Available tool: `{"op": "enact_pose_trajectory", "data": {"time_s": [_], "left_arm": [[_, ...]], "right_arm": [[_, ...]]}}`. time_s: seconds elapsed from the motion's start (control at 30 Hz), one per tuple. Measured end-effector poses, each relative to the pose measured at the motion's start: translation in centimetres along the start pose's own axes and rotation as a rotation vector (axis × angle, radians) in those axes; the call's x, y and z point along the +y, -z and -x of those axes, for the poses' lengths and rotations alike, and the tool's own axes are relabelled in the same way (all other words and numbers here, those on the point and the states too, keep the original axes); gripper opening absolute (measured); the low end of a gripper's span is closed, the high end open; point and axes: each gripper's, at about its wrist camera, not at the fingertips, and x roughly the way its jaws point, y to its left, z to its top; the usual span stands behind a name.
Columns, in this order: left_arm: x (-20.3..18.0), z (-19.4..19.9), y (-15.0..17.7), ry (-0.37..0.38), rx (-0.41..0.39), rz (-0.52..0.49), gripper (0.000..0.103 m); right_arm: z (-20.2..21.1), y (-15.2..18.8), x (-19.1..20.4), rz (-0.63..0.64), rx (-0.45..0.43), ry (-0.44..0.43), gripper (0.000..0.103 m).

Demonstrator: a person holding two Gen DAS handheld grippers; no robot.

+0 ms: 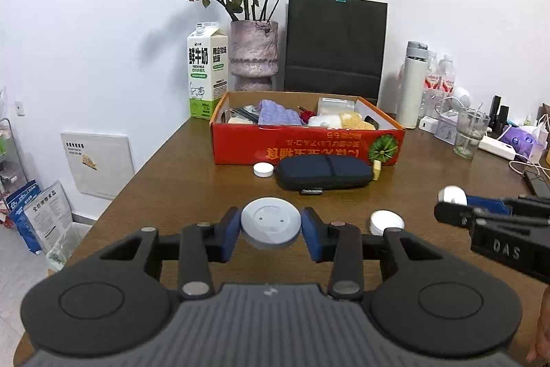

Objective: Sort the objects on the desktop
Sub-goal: 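Carry the puck and cap into the cardboard box and release them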

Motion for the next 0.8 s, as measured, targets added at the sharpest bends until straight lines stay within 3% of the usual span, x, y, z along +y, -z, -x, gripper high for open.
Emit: {"op": "enact_pose_trajectory", "data": {"time_s": [0.4,0.63,0.8], "left_arm": [[-0.9,1.3,-0.9,0.014,-0.023,0.001,0.040],[0.7,-2.4,-7.0,0.072,-0.076,0.013,0.040],[3.1,-9.1,-12.1,0.065,-0.014,0.053,0.040]], "right_arm": [[3.4,-0.6,-0.1,-0.008,-0.076,0.000,0.024],[2.1,-4.6,-1.4,-0.034,-0.126,-0.034,0.024],[-1.5,-9.2,-2.3,-0.039,-0.135,-0.093,0.024]]}}
